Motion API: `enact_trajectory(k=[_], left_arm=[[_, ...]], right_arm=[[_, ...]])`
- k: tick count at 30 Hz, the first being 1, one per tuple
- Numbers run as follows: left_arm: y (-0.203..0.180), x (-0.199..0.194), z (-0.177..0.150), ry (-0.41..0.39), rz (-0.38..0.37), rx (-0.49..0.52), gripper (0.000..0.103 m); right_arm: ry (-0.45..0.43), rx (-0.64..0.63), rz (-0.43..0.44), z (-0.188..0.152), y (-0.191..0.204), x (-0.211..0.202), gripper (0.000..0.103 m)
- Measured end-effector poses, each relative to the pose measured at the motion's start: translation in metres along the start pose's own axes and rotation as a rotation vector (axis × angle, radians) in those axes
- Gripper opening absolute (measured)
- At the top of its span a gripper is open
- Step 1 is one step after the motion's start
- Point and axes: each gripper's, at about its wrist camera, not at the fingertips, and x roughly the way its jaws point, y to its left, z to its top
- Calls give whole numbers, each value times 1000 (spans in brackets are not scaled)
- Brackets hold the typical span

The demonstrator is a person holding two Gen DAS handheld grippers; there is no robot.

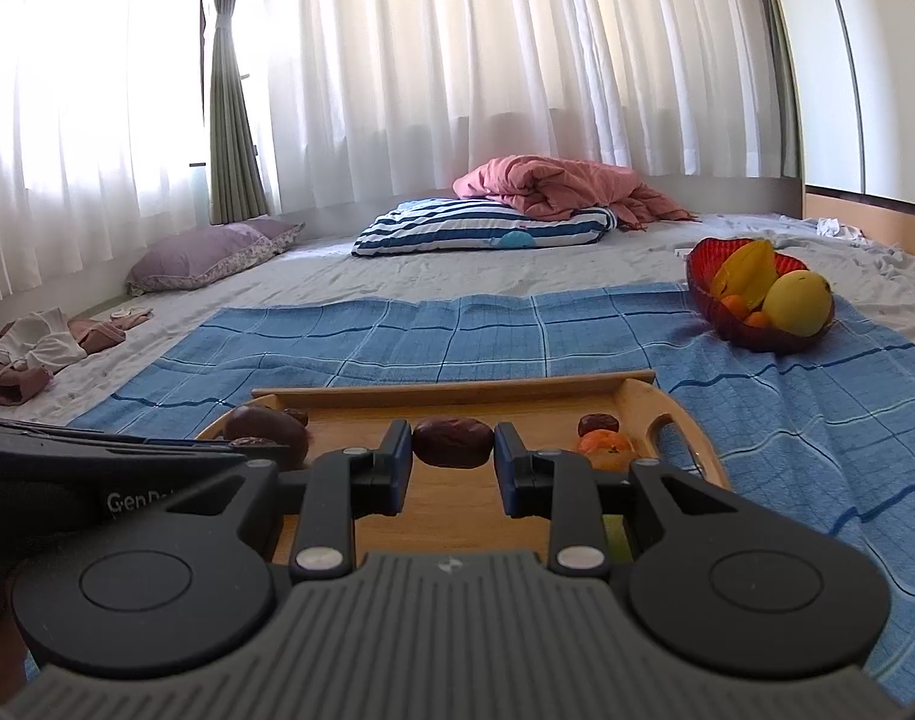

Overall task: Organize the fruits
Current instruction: 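Carry both red dates over the wooden tray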

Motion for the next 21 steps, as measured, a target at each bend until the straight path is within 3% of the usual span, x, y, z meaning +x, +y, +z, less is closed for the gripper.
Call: enact_trajectory(k=[7, 21], left_arm=[[13, 29, 19, 56, -34, -41, 26], [21, 83, 35, 139, -29, -62, 26]], right_arm=[[78, 47, 64, 16, -11, 34, 34], [225, 108, 76, 31, -27, 88, 34]])
